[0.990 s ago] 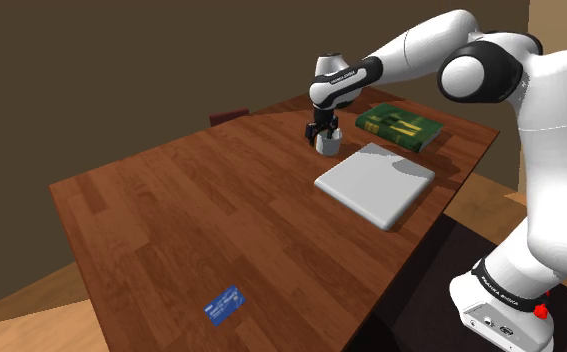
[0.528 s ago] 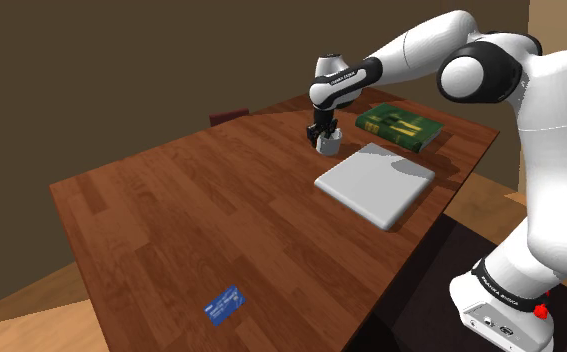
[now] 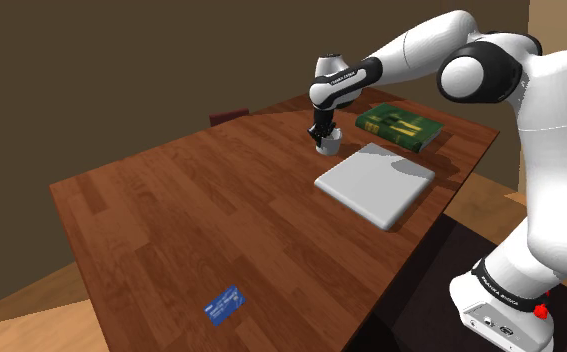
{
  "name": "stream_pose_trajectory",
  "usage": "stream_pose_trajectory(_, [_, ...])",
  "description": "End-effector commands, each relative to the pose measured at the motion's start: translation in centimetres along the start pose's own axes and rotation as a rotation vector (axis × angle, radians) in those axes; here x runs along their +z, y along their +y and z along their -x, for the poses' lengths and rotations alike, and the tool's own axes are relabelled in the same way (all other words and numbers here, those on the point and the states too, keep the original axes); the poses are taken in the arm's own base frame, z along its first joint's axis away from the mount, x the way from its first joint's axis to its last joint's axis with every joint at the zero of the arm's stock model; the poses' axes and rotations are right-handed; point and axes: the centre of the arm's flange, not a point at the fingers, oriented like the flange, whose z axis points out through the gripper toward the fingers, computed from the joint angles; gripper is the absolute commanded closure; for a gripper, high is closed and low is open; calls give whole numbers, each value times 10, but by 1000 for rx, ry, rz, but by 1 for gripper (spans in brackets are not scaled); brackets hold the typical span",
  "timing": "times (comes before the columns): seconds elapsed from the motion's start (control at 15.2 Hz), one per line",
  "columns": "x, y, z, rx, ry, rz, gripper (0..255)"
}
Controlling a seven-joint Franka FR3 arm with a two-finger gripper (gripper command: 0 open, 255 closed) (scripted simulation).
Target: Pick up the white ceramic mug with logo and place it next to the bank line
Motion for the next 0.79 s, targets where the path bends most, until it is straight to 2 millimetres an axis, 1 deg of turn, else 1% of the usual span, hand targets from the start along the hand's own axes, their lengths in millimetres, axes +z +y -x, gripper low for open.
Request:
stream_pose_trajectory(0.0, [0, 0, 0, 0, 0, 0, 255])
stream_pose_trajectory(0.73, [-58, 3, 1, 0, 0, 0, 255])
